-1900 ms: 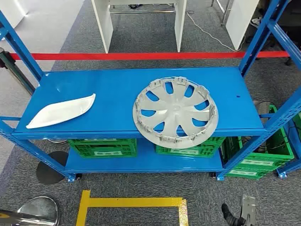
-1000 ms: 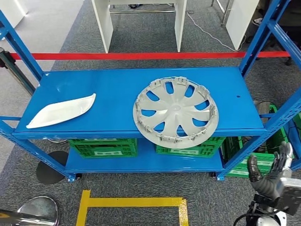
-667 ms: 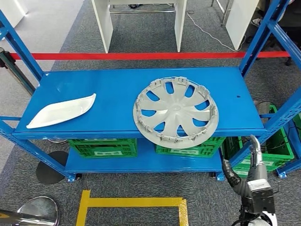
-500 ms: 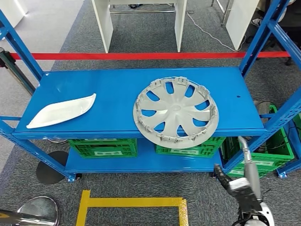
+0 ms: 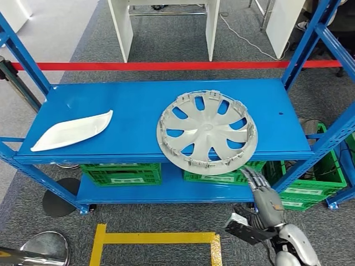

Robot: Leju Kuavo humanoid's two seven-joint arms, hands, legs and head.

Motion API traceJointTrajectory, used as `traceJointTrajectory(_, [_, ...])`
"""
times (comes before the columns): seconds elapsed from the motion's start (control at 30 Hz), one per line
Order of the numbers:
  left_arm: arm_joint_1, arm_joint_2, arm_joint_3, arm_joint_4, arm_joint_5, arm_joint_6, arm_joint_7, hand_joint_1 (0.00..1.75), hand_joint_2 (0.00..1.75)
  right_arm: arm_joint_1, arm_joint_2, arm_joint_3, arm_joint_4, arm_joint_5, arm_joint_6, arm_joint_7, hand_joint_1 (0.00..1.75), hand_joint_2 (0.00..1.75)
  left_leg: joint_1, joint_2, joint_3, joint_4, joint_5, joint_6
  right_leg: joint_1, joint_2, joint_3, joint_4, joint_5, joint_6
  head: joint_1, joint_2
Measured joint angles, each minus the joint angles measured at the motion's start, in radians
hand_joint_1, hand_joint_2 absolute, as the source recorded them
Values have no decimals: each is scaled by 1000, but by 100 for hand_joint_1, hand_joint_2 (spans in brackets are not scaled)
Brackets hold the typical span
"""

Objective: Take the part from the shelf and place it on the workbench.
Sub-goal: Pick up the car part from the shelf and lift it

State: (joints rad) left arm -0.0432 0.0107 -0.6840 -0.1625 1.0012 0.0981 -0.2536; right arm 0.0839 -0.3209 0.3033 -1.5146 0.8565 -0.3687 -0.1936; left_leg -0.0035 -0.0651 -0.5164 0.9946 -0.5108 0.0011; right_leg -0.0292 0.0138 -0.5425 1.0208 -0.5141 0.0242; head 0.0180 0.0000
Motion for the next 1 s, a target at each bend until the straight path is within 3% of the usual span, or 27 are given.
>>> traceJointTrajectory(0.3, [-10,2,-23,0,-16,-3,15,0,175,-117,-3,94,116,101,-27,21,0,175,0,0,0,0,0,0,0,0,0,0,0,0,0,0])
traceJointTrajectory(1.0, [-21,2,-50,0,-35,12,20,0,175,-234,32,230,248,151,-91,24,0,175,0,0,0,0,0,0,0,0,0,0,0,0,0,0])
